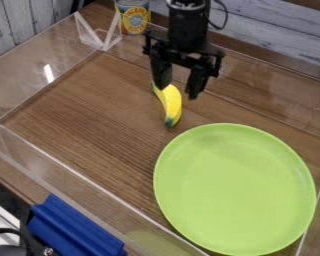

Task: Put the banana on top of the green plate

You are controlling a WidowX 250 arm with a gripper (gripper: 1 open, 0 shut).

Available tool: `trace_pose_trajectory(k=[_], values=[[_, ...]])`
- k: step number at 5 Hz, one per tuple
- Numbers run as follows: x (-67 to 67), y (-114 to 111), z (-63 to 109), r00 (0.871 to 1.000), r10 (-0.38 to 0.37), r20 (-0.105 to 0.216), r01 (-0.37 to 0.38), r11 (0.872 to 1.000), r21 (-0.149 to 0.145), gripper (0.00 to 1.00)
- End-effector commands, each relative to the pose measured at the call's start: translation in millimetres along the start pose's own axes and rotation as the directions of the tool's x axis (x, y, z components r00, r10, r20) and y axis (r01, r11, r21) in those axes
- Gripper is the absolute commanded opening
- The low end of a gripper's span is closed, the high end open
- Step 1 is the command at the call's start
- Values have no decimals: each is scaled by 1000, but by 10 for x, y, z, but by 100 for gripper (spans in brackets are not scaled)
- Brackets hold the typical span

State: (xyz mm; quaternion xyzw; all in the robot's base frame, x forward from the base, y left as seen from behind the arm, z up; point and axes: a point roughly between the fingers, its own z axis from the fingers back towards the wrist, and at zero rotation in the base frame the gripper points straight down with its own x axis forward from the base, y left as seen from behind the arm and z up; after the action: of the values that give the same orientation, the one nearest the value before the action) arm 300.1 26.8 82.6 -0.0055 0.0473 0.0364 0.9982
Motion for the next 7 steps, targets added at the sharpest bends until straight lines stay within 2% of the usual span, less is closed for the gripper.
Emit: trace_pose_trajectory(k=[1, 4, 7], values=[[39, 59, 9, 999, 18, 30, -18, 1000, -2, 100], [113, 145, -174, 999, 43, 24, -42, 999, -9, 100], [116, 194, -266, 998, 56, 14, -56, 998, -15, 100]])
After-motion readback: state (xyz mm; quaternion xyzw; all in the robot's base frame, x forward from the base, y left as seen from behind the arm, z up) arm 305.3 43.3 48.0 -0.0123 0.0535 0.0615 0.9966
